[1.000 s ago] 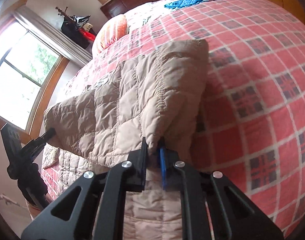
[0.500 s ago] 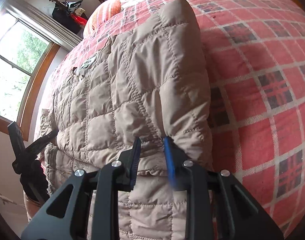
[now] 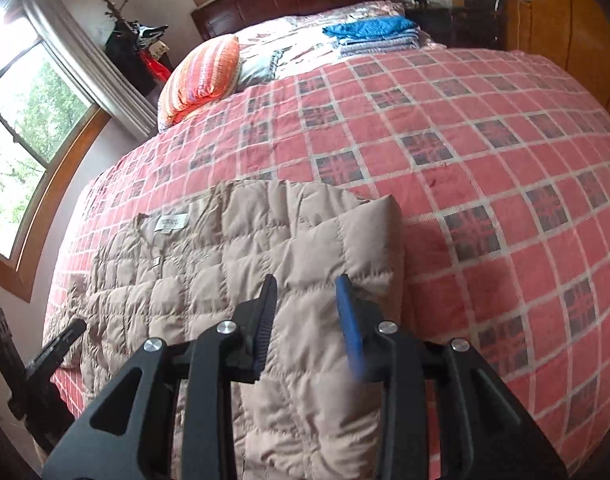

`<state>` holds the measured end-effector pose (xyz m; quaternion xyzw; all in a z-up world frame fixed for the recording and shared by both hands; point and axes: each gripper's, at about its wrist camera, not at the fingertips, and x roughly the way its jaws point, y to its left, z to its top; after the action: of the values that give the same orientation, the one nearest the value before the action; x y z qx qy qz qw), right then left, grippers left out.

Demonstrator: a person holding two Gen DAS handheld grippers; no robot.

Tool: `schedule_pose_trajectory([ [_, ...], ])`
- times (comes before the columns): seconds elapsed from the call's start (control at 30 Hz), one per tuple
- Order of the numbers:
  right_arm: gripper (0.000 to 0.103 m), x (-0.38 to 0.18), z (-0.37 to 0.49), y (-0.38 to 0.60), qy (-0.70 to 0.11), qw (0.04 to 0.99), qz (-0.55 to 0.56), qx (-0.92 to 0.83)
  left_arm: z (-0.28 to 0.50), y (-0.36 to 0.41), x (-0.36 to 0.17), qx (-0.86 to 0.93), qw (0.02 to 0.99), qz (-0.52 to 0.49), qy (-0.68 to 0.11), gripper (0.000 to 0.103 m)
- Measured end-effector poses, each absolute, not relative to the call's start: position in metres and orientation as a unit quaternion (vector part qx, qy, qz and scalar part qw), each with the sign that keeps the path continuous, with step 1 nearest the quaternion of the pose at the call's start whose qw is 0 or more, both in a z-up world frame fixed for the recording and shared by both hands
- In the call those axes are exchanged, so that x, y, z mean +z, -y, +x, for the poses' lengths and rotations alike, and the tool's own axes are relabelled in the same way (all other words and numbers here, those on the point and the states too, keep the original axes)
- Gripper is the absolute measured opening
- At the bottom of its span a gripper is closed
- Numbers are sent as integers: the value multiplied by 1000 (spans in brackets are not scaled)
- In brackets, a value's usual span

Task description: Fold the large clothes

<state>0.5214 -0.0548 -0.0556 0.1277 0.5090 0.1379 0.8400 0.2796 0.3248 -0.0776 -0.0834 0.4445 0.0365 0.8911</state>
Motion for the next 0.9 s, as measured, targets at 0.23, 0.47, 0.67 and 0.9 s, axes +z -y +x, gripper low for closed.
schedule_pose_trajectory([
  [0.23,27,-124,543,71,-550,811,163,114,304,-343,-129,44,867,-101,-485,14],
  [0.47,32,-83,507,73,-520,828,155,140,291,-346,-109,44,870,-108,-479,15],
  [0.67,32,-67,455,58,-531,820,117,180,253,-341,-89,37,883,-78,-461,27],
  [0.9,30,-97,442,48,-563,806,98,157,257,-348,-117,50,868,-74,-489,32],
])
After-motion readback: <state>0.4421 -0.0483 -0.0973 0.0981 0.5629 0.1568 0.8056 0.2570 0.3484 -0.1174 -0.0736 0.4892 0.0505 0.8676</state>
